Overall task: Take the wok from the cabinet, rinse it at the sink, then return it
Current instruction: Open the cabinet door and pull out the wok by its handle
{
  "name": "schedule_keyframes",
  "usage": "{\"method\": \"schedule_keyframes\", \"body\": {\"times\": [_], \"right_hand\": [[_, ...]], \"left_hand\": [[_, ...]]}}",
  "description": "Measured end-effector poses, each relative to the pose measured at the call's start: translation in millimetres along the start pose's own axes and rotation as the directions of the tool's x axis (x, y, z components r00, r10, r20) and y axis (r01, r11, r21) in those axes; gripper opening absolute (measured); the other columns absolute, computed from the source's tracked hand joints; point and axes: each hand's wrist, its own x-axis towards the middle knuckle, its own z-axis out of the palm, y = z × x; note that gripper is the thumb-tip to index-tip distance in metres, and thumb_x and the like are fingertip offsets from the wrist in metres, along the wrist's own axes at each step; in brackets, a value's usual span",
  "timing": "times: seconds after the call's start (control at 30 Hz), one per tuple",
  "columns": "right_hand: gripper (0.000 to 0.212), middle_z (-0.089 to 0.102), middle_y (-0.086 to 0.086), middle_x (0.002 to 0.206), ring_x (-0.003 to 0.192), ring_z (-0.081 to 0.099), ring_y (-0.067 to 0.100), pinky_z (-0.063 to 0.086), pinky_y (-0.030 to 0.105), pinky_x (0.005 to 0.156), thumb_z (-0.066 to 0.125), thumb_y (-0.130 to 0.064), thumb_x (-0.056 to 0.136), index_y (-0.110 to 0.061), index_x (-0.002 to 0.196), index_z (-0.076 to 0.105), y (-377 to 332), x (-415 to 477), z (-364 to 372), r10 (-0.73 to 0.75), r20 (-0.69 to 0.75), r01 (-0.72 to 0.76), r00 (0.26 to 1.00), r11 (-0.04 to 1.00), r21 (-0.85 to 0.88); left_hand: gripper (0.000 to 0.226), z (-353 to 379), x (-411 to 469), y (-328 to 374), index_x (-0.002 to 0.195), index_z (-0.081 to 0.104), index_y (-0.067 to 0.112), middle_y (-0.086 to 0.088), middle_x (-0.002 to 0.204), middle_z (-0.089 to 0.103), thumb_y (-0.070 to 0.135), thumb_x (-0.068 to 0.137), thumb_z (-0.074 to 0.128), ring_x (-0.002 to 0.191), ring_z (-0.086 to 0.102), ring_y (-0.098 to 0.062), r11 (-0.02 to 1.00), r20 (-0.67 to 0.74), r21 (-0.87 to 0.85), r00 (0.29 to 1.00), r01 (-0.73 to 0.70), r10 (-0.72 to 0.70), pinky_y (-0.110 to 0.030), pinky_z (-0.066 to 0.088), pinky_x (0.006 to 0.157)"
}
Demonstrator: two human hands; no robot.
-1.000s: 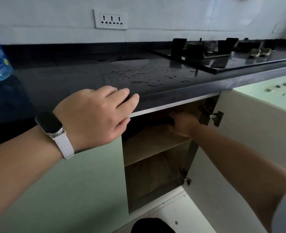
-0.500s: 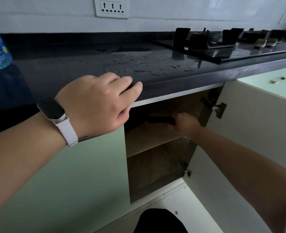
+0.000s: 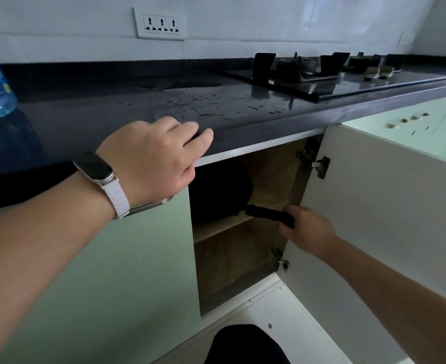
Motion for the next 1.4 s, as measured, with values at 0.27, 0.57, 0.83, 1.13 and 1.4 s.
{"method": "schedule_keyframes", "body": {"times": [0.27,0.57,0.83,1.13,1.4], "right_hand": [[0.02,0.062,0.002,0.091,0.072,0.057,0.018,0.043,0.029,0.064,0.06,-0.036,0.098,-0.022,0.104,0.047,4.4,-42.9,-23.0,0.035,0.239,-0.061,0.97,0.993,0.101],[0.013,0.06,-0.001,0.07,0.057,0.058,0.014,0.045,0.021,0.052,0.057,-0.02,0.093,-0.022,0.081,0.055,-30.8,-15.3,-44.7,-0.009,0.518,-0.146,0.855,0.955,0.258],[0.026,0.063,0.008,0.081,0.055,0.06,0.015,0.048,0.024,0.047,0.063,-0.029,0.099,-0.007,0.112,0.061,-36.7,35.6,-16.3,0.038,0.652,-0.417,0.757,0.797,0.437],[0.009,0.062,0.007,0.082,0.06,0.061,0.015,0.053,0.023,0.052,0.058,-0.023,0.103,-0.014,0.105,0.062,-32.0,29.2,3.9,-0.044,0.707,-0.538,0.706,0.616,0.576],[0.015,0.072,0.015,0.095,0.067,0.071,0.024,0.062,0.033,0.06,0.061,-0.005,0.099,-0.012,0.112,0.058,-20.0,-2.1,44.5,-0.052,0.695,-0.66,0.717,0.271,0.701]], "left_hand": [[0.042,0.4,-0.7,-0.7,0.133,0.054,0.006,-0.015,0.108,0.067,0.019,0.093,0.047,0.084,0.065,-0.038,1.0,-0.011,-0.03,1.0,0.003,-0.003,-0.04,0.049,0.047],[0.044,-2.9,-0.1,-0.6,0.13,0.059,0.006,-0.015,0.109,0.068,0.018,0.09,0.048,0.083,0.066,-0.038,0.998,-0.02,-0.057,1.0,-0.002,0.001,-0.039,0.049,0.047],[0.042,-1.8,0.0,0.1,0.131,0.058,0.007,-0.015,0.111,0.068,0.016,0.09,0.052,0.084,0.067,-0.036,0.999,-0.023,-0.033,1.0,-0.001,0.0,-0.038,0.049,0.047],[0.042,1.3,0.0,0.8,0.131,0.058,0.008,-0.013,0.108,0.068,0.017,0.091,0.049,0.083,0.065,-0.036,1.0,-0.034,-0.013,0.999,0.008,-0.009,-0.04,0.048,0.048],[0.041,1.1,0.6,1.9,0.13,0.06,0.008,-0.013,0.109,0.069,0.017,0.091,0.049,0.084,0.066,-0.037,1.0,-0.04,-0.021,0.999,0.017,-0.018,-0.04,0.048,0.049]]}}
